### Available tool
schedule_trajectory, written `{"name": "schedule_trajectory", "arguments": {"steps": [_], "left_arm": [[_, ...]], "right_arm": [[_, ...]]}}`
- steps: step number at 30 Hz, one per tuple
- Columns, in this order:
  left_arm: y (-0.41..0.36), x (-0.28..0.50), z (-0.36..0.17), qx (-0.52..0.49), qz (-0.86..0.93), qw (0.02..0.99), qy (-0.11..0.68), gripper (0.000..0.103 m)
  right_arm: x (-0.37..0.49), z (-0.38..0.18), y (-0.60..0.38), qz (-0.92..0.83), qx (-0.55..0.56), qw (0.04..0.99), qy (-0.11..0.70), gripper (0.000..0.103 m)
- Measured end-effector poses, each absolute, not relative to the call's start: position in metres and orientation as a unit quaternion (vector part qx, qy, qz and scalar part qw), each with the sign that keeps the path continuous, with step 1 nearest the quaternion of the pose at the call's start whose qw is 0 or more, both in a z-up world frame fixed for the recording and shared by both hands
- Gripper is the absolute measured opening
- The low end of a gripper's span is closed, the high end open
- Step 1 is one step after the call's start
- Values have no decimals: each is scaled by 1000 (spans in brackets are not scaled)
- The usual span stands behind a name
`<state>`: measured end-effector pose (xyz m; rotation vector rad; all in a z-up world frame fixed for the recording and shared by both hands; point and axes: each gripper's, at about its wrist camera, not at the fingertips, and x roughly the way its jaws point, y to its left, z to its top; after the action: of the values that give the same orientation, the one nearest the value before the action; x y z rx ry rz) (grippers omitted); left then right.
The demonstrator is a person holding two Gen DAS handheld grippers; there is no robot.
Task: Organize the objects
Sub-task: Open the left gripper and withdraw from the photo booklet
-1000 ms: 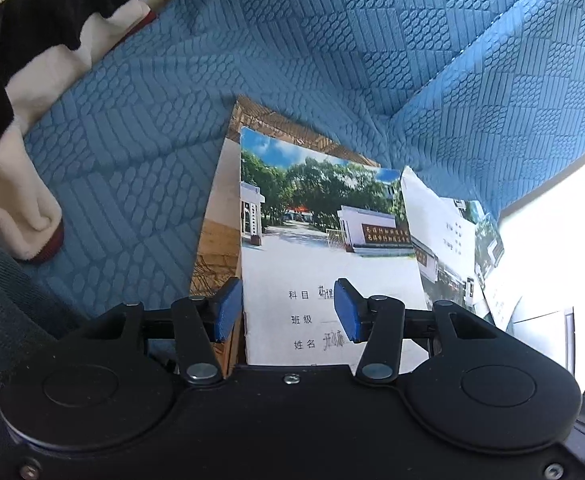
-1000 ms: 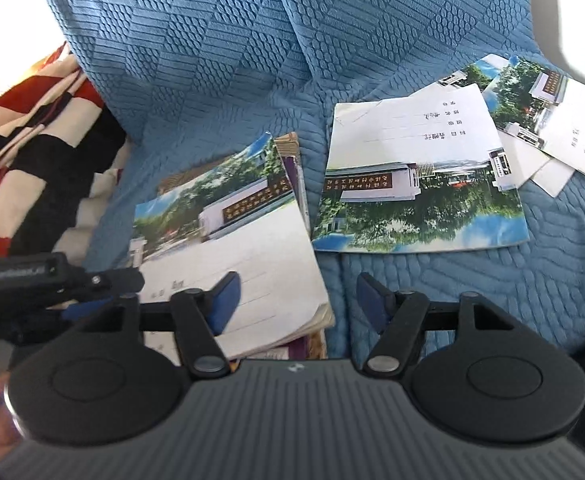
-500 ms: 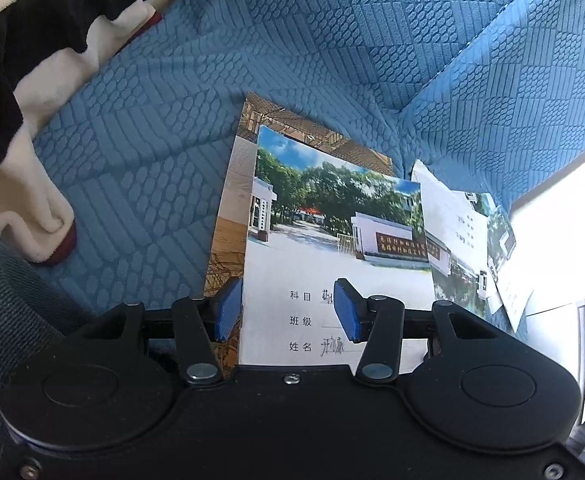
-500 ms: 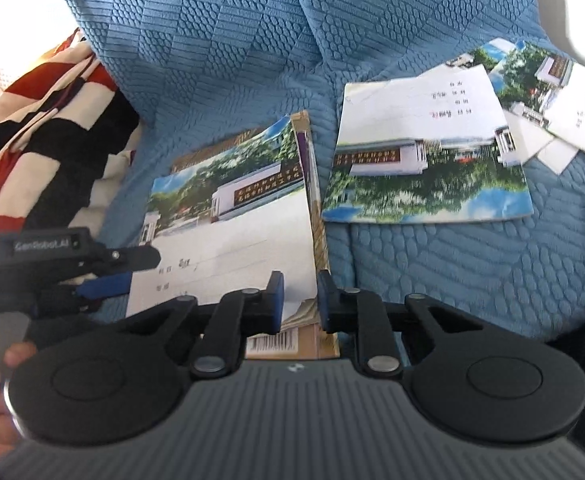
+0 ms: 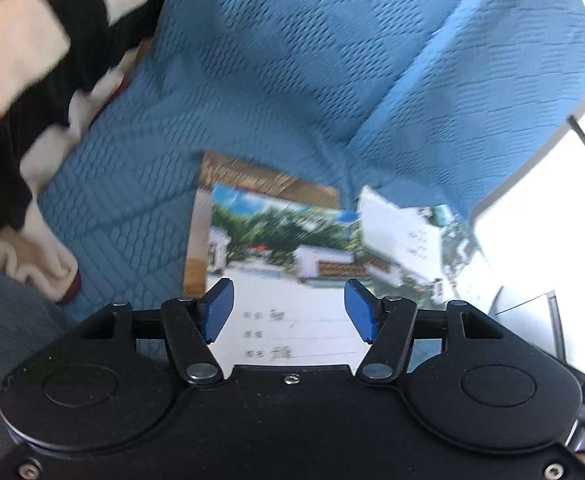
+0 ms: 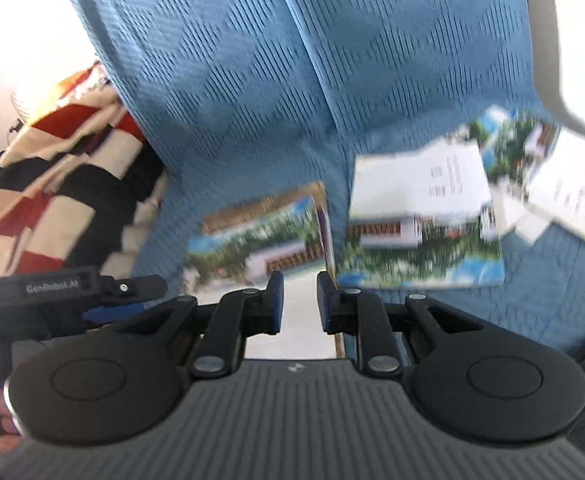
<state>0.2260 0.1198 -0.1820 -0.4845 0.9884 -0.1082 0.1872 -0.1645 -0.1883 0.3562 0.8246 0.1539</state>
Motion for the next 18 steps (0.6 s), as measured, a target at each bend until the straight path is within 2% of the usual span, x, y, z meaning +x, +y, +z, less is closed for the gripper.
{"name": "schedule_trajectory", "arguments": {"steps": [10,18], "left_arm": [[101,207,-109,-197,-91,887,408,78],[87,187,-73,-187,-112,895,388,82]], "right_arm": [[160,-118,-162,94,147,928,331,22],[137,-92,-163,92,130,937,310,22]]}}
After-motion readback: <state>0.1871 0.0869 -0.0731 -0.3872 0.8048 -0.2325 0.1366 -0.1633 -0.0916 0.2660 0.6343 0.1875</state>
